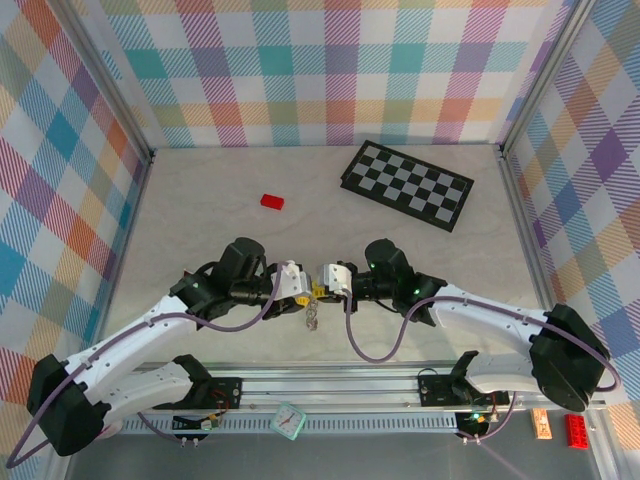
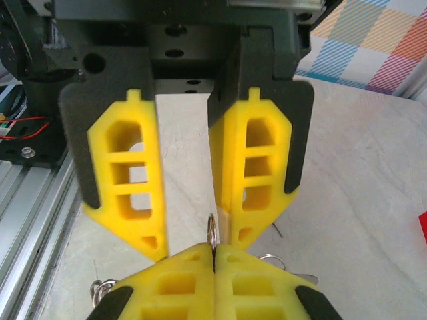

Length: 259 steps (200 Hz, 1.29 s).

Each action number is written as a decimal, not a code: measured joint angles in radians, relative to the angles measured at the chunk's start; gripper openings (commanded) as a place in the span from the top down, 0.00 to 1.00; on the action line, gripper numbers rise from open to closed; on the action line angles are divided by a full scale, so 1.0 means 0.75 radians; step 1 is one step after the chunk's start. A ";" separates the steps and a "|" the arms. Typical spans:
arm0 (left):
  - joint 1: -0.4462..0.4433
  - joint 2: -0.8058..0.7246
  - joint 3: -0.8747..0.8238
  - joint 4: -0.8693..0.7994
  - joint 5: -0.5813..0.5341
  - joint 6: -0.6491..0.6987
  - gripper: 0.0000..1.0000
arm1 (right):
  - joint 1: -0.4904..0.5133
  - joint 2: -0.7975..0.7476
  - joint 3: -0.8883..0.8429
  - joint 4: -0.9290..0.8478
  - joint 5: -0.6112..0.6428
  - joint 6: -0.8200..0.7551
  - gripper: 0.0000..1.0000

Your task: Put the keys on the keyring

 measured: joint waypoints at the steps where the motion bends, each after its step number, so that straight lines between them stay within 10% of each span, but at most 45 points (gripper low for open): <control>1: 0.000 -0.002 -0.001 0.003 0.000 -0.001 0.77 | 0.000 -0.001 0.000 -0.002 0.000 0.000 1.00; 37: 0.005 -0.007 -0.015 0.022 -0.009 -0.001 0.81 | 0.000 -0.012 0.000 -0.022 -0.001 0.000 1.00; 101: 0.007 -0.066 -0.022 -0.014 -0.004 0.010 0.57 | 0.000 -0.012 0.000 -0.026 -0.001 0.000 1.00; 259: 0.023 -0.038 -0.075 0.092 0.004 -0.034 0.79 | 0.000 -0.019 0.000 -0.043 -0.006 0.000 1.00</control>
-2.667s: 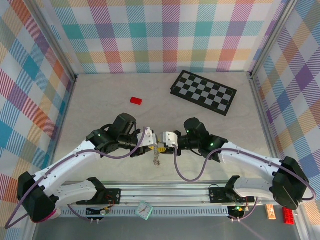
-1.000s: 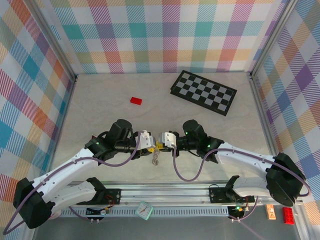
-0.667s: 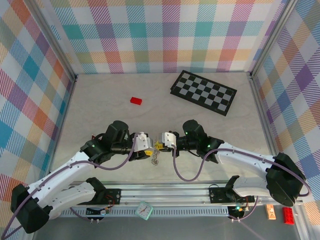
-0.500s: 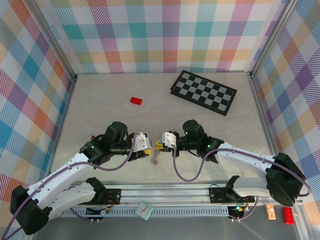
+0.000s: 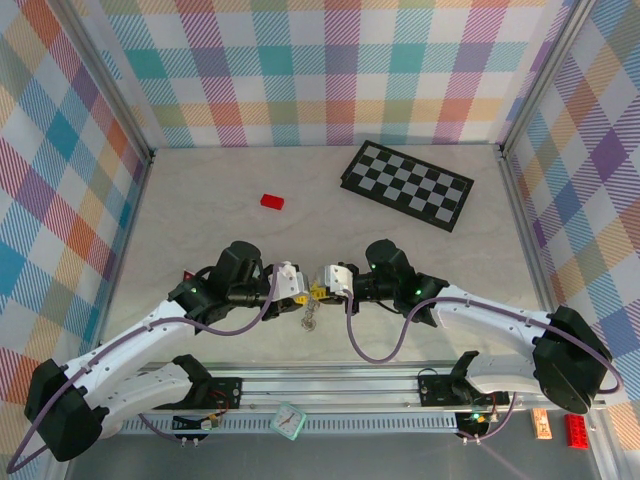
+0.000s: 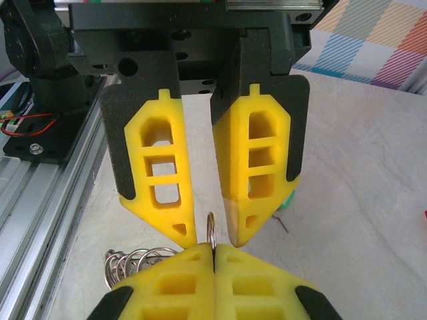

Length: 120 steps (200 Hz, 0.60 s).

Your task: Put the keys on the keyring

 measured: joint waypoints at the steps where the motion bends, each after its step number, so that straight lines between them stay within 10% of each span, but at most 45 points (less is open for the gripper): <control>1: 0.000 0.000 0.000 0.001 0.000 -0.002 0.79 | 0.000 0.000 0.000 -0.001 -0.001 0.000 1.00; 32: 0.000 0.009 0.000 0.031 0.024 -0.006 1.00 | -0.001 0.000 0.000 -0.004 -0.004 0.001 1.00; 120: 0.000 0.026 0.085 -0.106 -0.013 0.068 1.00 | -0.003 -0.081 0.108 -0.407 0.137 -0.126 0.71</control>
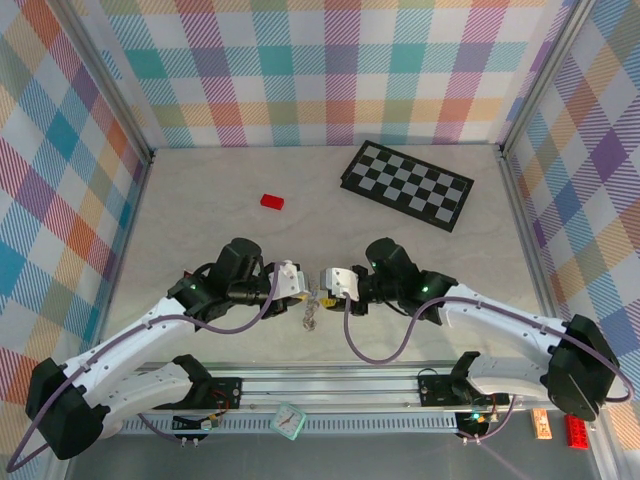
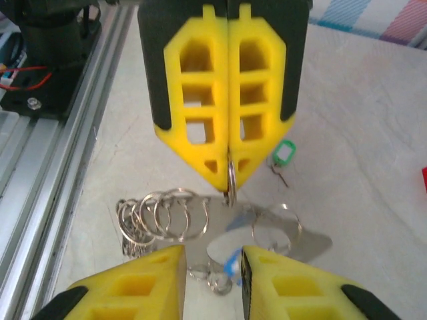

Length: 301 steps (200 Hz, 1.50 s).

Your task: Put the keys on the keyring

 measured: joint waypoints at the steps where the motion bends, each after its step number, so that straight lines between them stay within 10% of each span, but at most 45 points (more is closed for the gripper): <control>1: 0.000 0.002 0.004 -0.004 -0.002 0.002 1.00 | 0.000 -0.001 0.001 -0.003 0.001 -0.001 0.71; 258: -0.019 0.101 0.197 -0.283 -0.053 0.097 1.00 | -0.001 0.174 0.031 0.292 -0.175 0.185 0.77; 301: -0.020 0.101 0.197 -0.275 -0.049 0.069 1.00 | -0.001 0.174 -0.015 0.386 -0.197 0.224 0.92</control>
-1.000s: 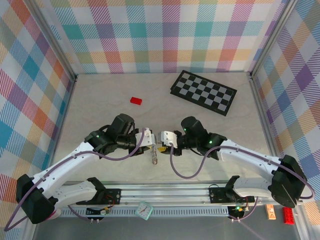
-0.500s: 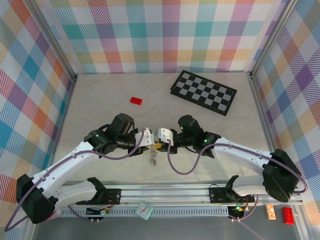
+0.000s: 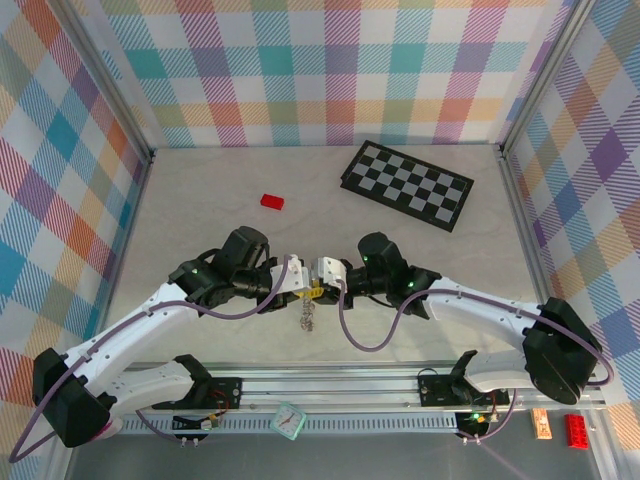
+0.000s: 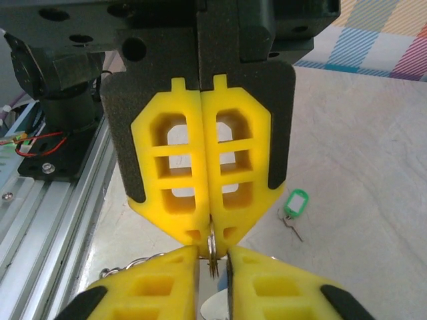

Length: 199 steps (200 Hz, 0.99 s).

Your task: Put the keys on the keyring

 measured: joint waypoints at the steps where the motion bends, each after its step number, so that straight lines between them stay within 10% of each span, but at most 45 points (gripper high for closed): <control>1: 0.000 0.000 0.000 0.000 0.001 0.001 1.00 | 0.000 -0.001 -0.001 0.001 -0.001 0.001 0.92; 31: 0.001 -0.001 -0.003 -0.001 0.003 -0.020 1.00 | -0.001 0.000 -0.010 0.022 0.001 0.010 1.00; 77: 0.006 -0.115 -0.134 0.151 0.016 -0.103 0.65 | -0.022 -0.006 -0.100 0.155 -0.035 0.039 1.00; 199: 0.019 -0.490 -0.640 0.841 0.006 -0.591 0.66 | -0.093 -0.013 -0.178 0.312 -0.181 0.112 1.00</control>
